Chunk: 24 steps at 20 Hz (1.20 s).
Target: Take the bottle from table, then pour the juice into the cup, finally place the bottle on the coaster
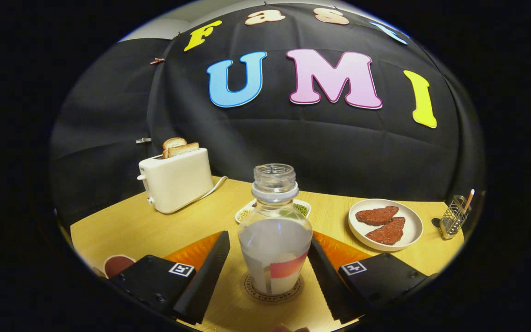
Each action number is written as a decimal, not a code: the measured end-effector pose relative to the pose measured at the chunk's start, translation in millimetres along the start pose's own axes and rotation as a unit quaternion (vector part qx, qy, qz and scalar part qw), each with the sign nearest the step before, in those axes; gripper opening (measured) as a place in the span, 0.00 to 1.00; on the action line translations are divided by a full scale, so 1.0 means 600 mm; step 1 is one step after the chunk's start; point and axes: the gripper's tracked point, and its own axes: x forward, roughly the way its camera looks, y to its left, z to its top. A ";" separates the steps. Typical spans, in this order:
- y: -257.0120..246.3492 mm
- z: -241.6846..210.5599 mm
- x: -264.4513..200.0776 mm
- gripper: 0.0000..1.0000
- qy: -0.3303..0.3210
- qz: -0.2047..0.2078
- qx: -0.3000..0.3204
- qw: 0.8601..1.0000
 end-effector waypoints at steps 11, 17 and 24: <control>0.000 0.050 -0.099 0.98 0.032 -0.049 -0.005 0.998; -0.008 0.123 -0.190 0.98 0.009 -0.084 -0.008 0.996; 0.001 0.239 -0.297 0.97 -0.057 -0.124 -0.006 0.991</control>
